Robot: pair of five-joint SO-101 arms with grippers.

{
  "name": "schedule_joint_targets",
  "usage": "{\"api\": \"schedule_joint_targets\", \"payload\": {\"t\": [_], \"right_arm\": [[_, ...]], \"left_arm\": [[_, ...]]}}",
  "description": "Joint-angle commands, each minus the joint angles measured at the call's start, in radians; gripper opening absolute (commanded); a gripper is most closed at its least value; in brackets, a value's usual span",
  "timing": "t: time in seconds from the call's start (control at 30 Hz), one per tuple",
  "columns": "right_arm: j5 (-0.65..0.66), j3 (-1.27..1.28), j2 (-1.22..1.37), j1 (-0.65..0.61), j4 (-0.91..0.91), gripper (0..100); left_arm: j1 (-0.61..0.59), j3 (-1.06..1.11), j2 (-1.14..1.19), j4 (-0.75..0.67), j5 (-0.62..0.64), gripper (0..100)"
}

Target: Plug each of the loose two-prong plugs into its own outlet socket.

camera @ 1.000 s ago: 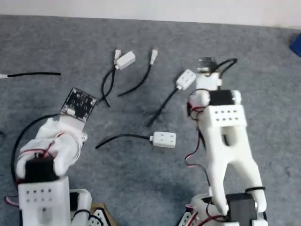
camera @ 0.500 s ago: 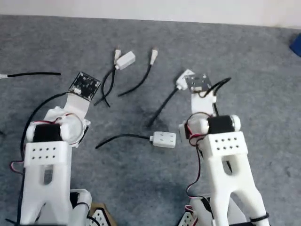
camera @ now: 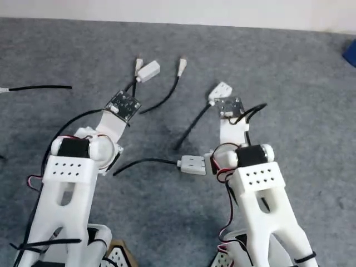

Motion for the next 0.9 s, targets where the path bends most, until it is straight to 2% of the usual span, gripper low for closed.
{"api": "schedule_joint_targets", "payload": {"t": [0.0,0.1,0.2,0.47,0.6,0.73,0.87], "right_arm": [[0.009,0.015,-0.036,-0.013,-0.059,0.8],[0.009,0.016,-0.036,-0.01,-0.07,0.8],[0.015,0.018,-0.036,-0.01,-0.07,0.8],[0.032,0.015,-0.036,-0.002,-0.074,0.8],[0.052,-0.068,-0.036,0.05,-0.117,0.8],[-0.003,-0.163,-0.035,0.012,-0.125,0.8],[0.005,-0.179,-0.036,-0.122,-0.153,0.8]], "left_arm": [[0.061,-0.038,0.002,-0.043,0.006,11],[0.11,-0.041,0.002,-0.054,0.015,11],[0.124,-0.041,0.002,-0.057,0.078,11],[0.148,-0.035,0.004,-0.109,0.081,11],[0.186,-0.027,0.056,-0.167,0.086,11],[0.196,-0.104,0.17,-0.255,0.227,11],[0.156,-0.251,0.237,-0.245,0.353,11]]}}
